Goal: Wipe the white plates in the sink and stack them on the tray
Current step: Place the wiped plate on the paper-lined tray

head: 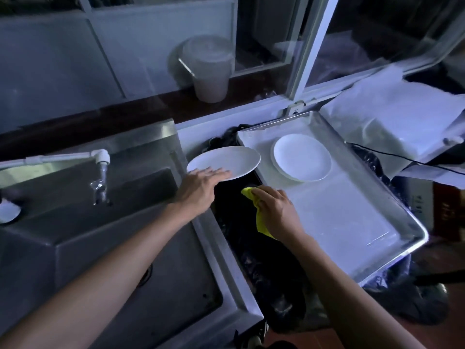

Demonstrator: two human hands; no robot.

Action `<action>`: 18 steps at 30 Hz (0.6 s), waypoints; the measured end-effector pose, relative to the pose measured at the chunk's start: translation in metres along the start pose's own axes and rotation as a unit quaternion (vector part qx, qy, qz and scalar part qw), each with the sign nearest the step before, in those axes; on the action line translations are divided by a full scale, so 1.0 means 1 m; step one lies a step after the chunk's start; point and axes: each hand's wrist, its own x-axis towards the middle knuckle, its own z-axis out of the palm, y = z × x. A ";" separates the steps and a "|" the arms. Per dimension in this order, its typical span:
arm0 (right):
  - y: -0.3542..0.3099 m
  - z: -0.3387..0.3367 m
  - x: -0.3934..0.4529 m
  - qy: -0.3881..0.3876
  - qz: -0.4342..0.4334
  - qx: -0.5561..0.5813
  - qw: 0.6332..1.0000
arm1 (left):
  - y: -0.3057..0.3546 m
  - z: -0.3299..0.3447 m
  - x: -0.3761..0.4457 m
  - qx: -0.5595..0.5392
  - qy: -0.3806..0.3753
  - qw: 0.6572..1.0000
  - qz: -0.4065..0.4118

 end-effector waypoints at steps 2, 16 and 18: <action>0.026 -0.016 0.004 0.012 0.010 0.003 1.000 | 0.021 0.015 0.028 0.006 0.002 1.000 0.015; 0.158 -0.064 -0.004 0.058 0.065 0.020 0.996 | 0.133 0.108 0.153 0.054 -0.074 0.993 0.068; 0.167 -0.066 -0.006 0.057 0.069 0.028 0.996 | 0.138 0.119 0.160 0.066 -0.081 0.992 0.069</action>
